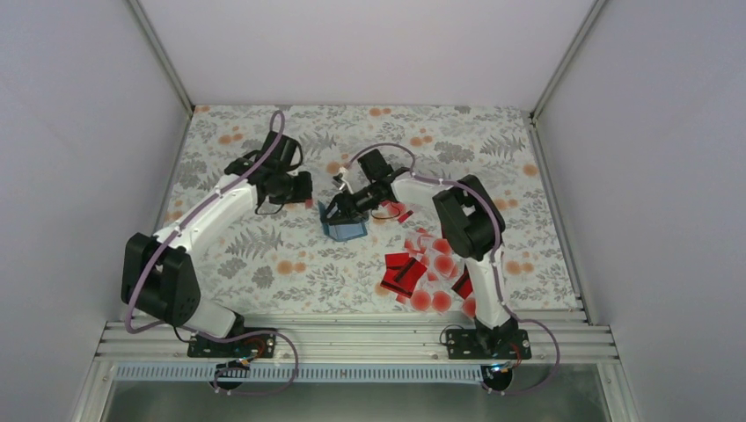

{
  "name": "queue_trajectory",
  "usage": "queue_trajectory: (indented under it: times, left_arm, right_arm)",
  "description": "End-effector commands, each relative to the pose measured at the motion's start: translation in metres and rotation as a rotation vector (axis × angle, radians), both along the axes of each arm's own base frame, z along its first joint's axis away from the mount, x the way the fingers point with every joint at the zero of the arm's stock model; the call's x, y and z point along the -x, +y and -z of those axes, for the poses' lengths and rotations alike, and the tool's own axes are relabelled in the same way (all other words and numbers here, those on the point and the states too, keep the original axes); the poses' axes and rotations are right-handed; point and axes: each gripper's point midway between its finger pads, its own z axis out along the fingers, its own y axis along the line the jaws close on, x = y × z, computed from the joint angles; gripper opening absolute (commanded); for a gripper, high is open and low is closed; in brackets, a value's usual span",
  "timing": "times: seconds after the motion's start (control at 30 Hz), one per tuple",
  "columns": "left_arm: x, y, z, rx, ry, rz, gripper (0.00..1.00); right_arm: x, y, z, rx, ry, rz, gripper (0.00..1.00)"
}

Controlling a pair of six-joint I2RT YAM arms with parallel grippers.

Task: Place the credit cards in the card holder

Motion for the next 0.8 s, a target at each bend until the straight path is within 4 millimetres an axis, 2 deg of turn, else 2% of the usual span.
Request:
queue_trajectory:
  times: [0.0, 0.23, 0.53, 0.77]
  left_arm:
    - [0.002, 0.013, -0.008, 0.012, -0.012, -0.044, 0.02]
    - [0.006, 0.032, -0.013, 0.038, -0.018, -0.081, 0.02]
    - [0.011, 0.038, -0.01, 0.048, -0.024, -0.069, 0.02]
    - [0.008, 0.048, -0.012, 0.071, -0.025, -0.097, 0.02]
  right_arm:
    - [0.008, 0.014, -0.002, -0.028, -0.005, -0.05, 0.52]
    - [0.012, 0.026, 0.012, -0.038, 0.004, -0.078, 0.51]
    - [0.008, 0.044, 0.017, -0.046, -0.002, -0.108, 0.52]
    - [0.008, 0.045, 0.026, -0.04, -0.002, -0.121, 0.54]
